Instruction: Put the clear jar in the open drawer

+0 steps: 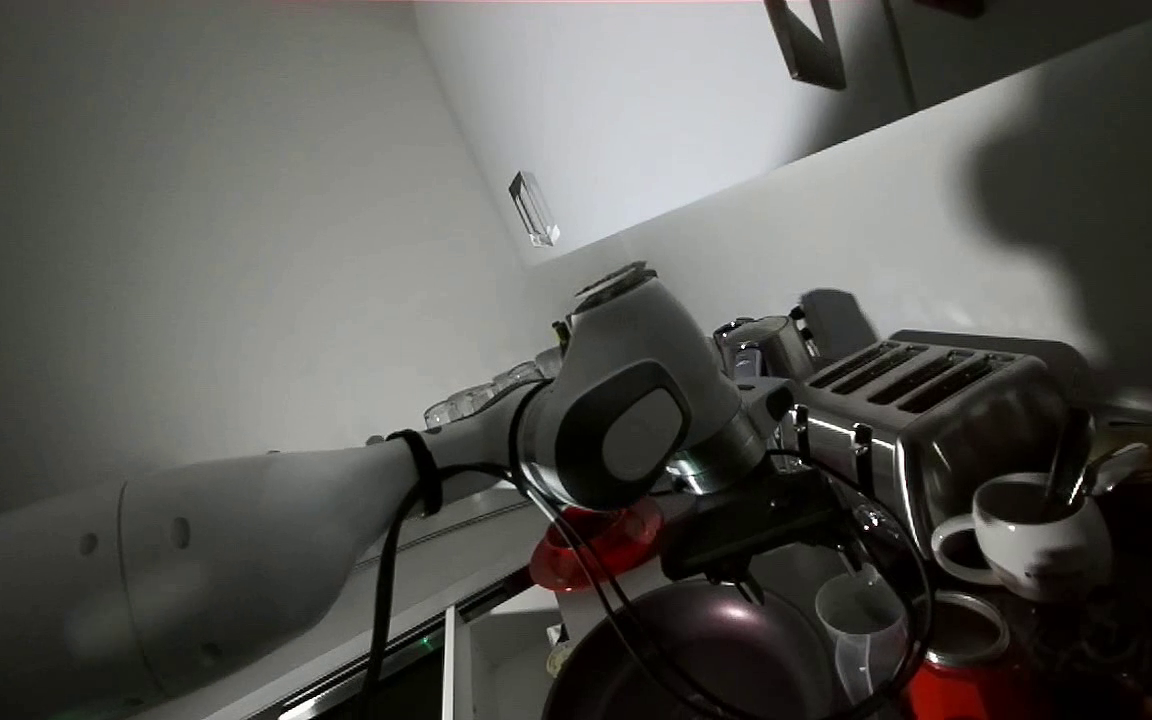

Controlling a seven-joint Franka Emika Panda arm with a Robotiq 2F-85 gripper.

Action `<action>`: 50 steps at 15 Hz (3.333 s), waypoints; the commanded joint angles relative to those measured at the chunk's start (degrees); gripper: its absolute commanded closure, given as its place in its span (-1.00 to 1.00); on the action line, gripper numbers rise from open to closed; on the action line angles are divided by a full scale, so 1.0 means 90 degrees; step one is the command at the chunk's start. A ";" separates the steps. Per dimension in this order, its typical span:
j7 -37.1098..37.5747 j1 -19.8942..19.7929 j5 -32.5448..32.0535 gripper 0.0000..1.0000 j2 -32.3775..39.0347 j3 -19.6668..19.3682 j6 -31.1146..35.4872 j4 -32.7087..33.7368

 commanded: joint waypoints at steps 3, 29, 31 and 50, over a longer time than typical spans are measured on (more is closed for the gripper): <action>-0.0516 -0.0142 0.0362 -1.00 0.0506 0.0351 -0.0185 0.0674; -0.0685 -0.0301 0.0284 0.28 0.1054 0.0531 -0.0458 0.1087; -0.0689 -0.0305 0.0289 0.59 0.1054 0.0541 -0.0462 0.1101; -0.0685 -0.0531 0.0351 0.84 0.0734 0.0735 0.0463 0.1229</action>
